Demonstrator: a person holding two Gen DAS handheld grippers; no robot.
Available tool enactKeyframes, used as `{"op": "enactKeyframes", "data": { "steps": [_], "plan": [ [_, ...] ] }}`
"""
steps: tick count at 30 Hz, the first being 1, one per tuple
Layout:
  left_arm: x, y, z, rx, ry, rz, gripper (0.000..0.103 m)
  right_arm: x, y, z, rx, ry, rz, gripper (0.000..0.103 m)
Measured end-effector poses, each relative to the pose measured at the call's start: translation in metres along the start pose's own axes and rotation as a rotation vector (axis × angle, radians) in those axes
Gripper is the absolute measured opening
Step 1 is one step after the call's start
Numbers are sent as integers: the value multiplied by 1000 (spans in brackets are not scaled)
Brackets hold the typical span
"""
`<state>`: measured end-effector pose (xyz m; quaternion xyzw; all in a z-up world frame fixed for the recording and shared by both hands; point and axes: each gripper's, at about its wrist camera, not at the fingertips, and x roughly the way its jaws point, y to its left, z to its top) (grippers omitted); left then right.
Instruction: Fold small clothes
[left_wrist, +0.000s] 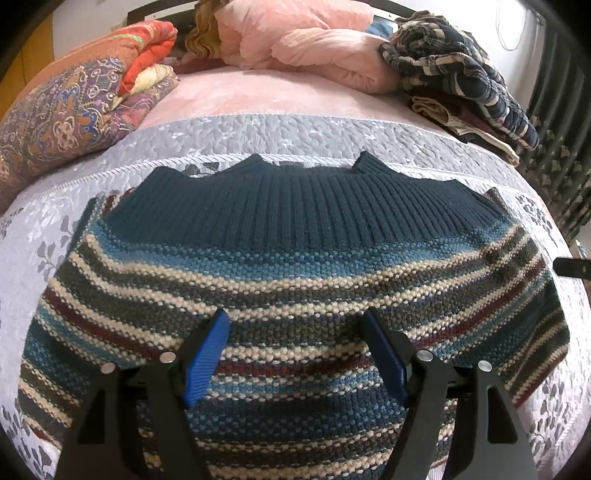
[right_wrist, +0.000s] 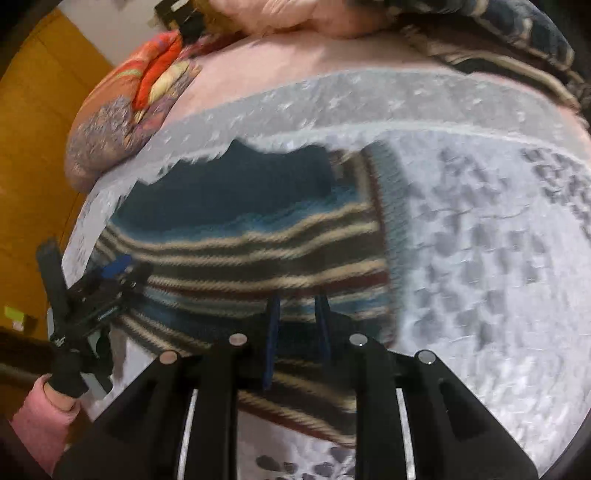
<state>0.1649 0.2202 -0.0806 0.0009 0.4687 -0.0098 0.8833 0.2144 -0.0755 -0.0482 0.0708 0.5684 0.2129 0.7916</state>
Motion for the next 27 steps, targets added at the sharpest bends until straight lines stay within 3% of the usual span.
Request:
{"op": "enactKeyframes", "data": {
  "steps": [5, 16, 19, 20, 21, 23, 25, 27],
  "plan": [
    [0, -1, 0, 2, -3, 2, 76, 30, -2, -10, -3, 73, -63, 16],
    [2, -2, -1, 5, -7, 11, 79, 40, -10, -17, 15, 88, -24, 16],
    [1, -1, 2, -6, 2, 9, 80, 32, -9, -12, 23, 91, -6, 21],
    [1, -1, 3, -11, 6, 6, 80, 25, -11, -11, 28, 86, 4, 28],
    [-1, 0, 5, -21, 10, -4, 80, 15, -13, -7, 40, 62, 10, 43],
    [-3, 1, 9, -41, 14, -27, 80, -2, -19, -2, 52, 5, -17, 58],
    [-5, -1, 11, -46, 13, -44, 80, -10, -25, 1, 49, -21, -64, 63],
    [-6, -5, 12, -36, 9, -45, 80, -11, -40, 3, 83, -15, -58, 67]
  ]
}}
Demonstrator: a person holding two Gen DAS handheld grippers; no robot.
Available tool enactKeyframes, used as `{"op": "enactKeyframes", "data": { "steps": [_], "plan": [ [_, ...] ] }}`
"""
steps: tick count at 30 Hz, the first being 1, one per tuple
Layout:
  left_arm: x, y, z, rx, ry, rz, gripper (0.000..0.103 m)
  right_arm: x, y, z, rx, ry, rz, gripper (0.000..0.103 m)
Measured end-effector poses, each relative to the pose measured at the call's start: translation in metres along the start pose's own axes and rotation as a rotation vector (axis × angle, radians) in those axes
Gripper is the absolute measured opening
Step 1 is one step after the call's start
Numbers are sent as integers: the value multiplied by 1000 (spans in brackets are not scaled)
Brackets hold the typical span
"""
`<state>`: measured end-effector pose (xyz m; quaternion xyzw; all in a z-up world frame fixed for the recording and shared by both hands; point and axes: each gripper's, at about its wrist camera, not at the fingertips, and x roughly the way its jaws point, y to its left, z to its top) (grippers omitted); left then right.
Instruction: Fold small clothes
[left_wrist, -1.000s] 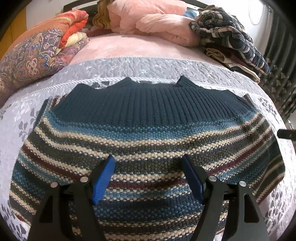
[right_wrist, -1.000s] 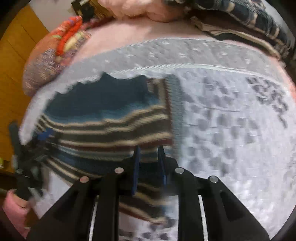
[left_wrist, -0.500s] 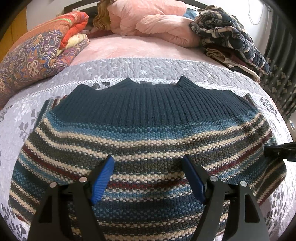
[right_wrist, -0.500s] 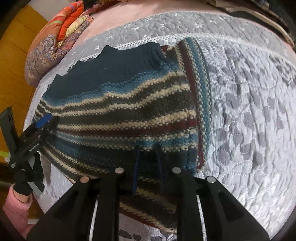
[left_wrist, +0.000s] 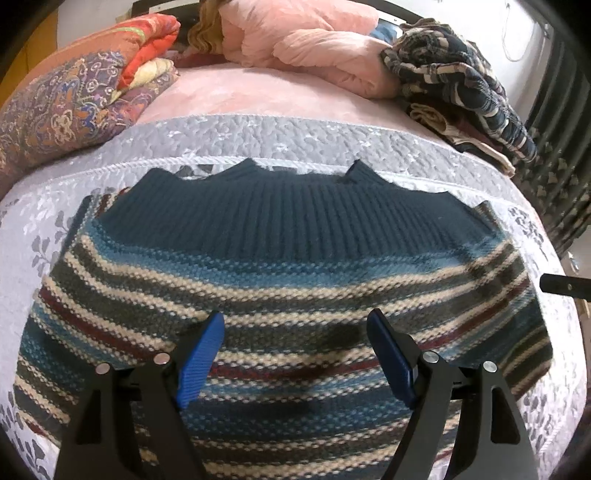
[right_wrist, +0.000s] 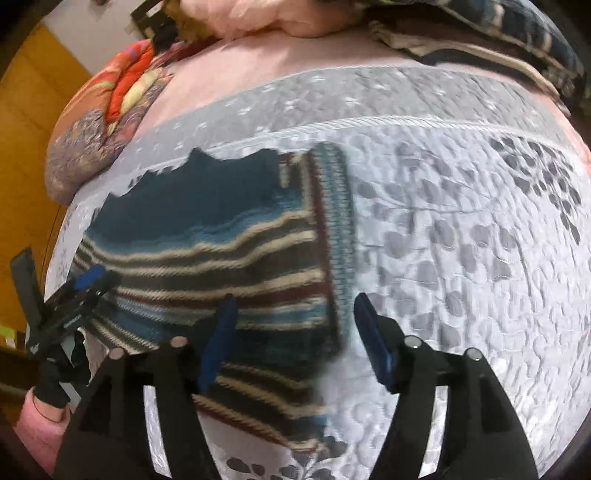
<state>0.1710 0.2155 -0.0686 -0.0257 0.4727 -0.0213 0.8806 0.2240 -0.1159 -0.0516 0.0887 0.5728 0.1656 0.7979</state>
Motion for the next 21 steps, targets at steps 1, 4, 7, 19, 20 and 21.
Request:
{"op": "enactKeyframes", "data": {
  "steps": [1, 4, 7, 19, 20, 21],
  "plan": [
    [0, -1, 0, 5, 0, 0, 80, 3, -6, 1, 19, 14, 22, 67],
    [3, 0, -1, 4, 5, 11, 80, 18, -20, -2, 59, 54, 80, 67],
    [8, 6, -1, -4, 7, 36, 80, 32, -32, -5, 91, 92, 148, 67],
    [13, 12, 0, 3, 6, 32, 83, 52, -12, -7, 9, 79, 131, 39],
    [13, 12, 0, 0, 8, 28, 83, 51, -11, -7, 8, 74, 131, 33],
    [13, 13, 0, -1, 10, 26, 83, 50, -12, -6, 17, 73, 142, 27]
  ]
}}
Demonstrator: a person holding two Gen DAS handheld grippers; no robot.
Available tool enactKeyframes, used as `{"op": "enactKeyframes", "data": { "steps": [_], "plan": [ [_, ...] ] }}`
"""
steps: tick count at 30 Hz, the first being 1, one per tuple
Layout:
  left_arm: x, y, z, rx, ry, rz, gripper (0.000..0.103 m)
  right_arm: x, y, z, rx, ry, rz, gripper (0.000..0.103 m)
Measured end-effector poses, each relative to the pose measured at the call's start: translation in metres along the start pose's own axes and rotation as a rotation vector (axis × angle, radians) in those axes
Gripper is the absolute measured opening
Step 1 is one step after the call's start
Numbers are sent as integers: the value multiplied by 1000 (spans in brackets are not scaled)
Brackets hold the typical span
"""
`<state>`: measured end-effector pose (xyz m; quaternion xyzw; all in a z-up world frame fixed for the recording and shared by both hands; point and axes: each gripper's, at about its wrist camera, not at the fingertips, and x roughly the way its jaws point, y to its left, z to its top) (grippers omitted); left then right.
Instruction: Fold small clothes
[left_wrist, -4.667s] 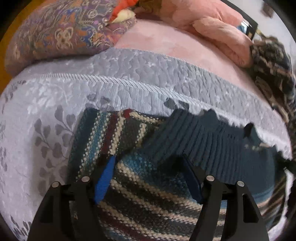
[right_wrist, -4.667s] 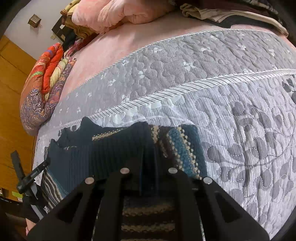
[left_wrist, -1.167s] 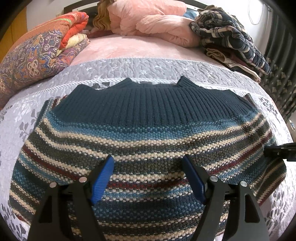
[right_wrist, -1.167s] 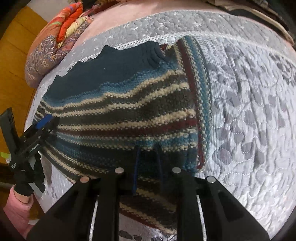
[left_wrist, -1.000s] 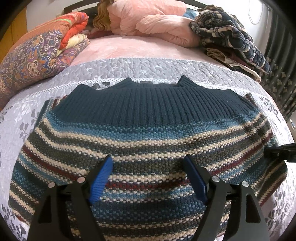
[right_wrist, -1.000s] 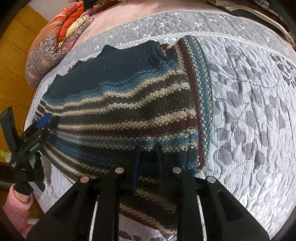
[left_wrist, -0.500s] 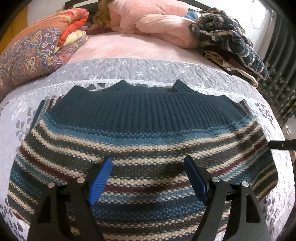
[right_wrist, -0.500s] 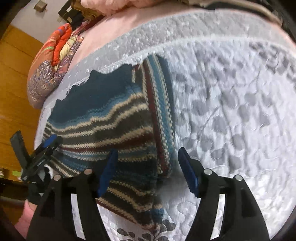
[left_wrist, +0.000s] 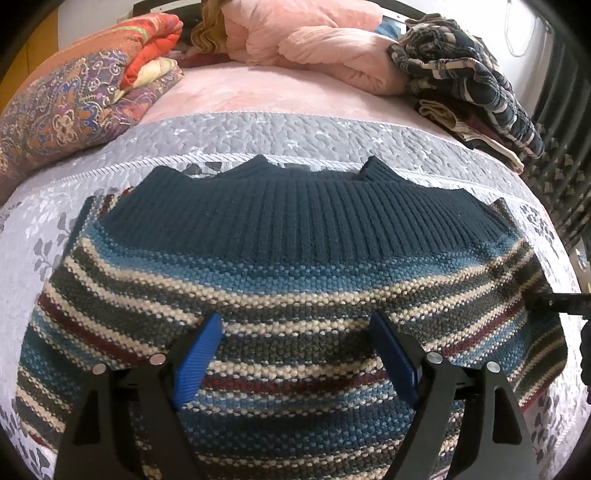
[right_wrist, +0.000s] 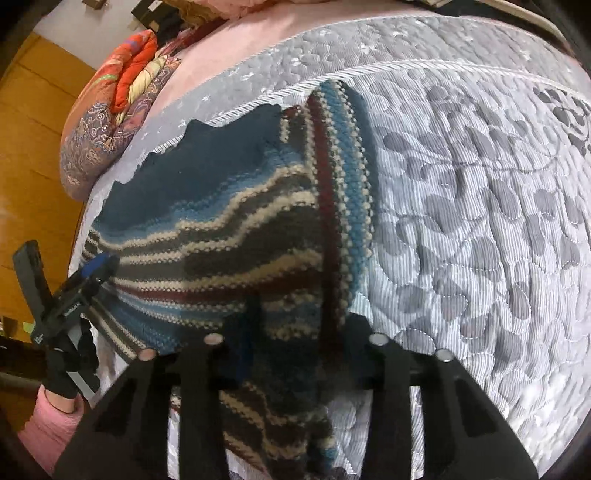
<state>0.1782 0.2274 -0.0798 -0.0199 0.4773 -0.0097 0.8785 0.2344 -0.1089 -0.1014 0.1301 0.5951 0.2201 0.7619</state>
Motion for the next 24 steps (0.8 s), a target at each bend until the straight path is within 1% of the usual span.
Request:
{"op": "enactKeyframes", "data": {
  "steps": [3, 8, 13, 17, 20, 24],
  "plan": [
    [0, 0, 0, 2, 4, -7, 83, -10, -3, 2, 47, -12, 56, 21],
    [-3, 7, 3, -21, 16, -41, 83, -32, 12, 9, 69, -38, 122, 20],
    [-10, 17, 7, -62, 13, -63, 83, -51, 61, 17, -8, -58, 121, 20],
    [-17, 29, 11, -89, 1, -66, 83, -51, 110, 22, -96, -50, 74, 19],
    [-21, 39, 15, -111, -7, -70, 83, -49, 139, 25, -147, -50, 61, 19],
    [-29, 57, 23, -156, -27, -85, 83, -45, 185, 28, -245, -54, 46, 19]
  ]
}}
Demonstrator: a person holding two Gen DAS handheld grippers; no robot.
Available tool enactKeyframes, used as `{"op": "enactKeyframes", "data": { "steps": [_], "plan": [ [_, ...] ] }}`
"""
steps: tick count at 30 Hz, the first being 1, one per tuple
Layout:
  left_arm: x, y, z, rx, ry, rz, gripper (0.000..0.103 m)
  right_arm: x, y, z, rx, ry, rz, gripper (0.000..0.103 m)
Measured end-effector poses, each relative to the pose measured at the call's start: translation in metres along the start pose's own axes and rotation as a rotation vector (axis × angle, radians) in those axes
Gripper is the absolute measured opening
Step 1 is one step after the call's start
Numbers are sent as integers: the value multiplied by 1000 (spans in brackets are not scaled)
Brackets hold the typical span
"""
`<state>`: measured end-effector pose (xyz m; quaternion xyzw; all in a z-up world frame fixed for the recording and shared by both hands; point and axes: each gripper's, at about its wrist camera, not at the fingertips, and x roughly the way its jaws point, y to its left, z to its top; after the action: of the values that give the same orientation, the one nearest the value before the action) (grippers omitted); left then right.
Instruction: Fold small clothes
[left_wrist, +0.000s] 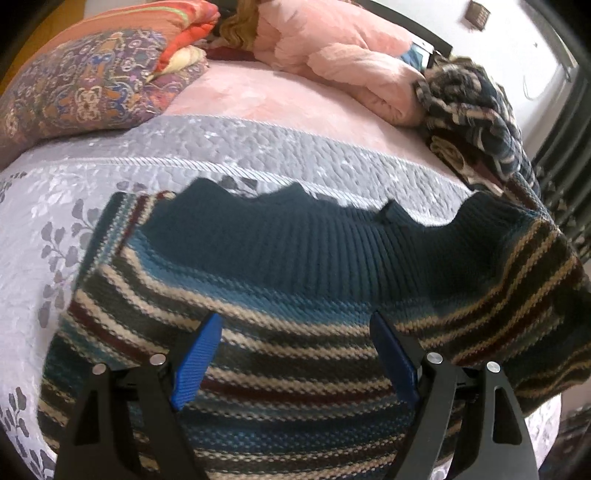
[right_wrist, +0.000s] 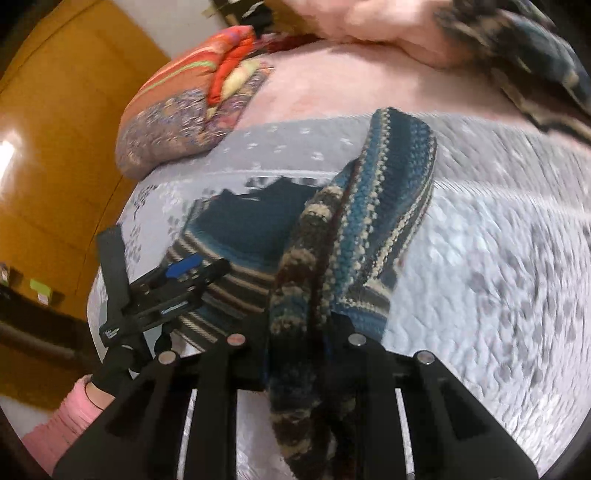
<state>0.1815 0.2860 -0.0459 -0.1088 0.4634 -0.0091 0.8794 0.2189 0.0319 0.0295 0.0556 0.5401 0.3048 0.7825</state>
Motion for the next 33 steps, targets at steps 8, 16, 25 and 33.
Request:
{"op": "enactKeyframes", "data": {
  "steps": [8, 16, 25, 33],
  "plan": [
    [-7, 23, 10, -80, 4, -83, 83, 54, 62, 2, -109, 76, -63, 19],
    [3, 50, 5, -195, 57, -198, 83, 114, 96, -11, -158, 155, -160, 19],
    [7, 42, 1, -182, 90, -264, 83, 133, 97, -15, -128, 185, -103, 29],
    [13, 33, -2, -164, 115, -288, 83, 113, 84, -13, -59, 185, 62, 35]
  ]
}}
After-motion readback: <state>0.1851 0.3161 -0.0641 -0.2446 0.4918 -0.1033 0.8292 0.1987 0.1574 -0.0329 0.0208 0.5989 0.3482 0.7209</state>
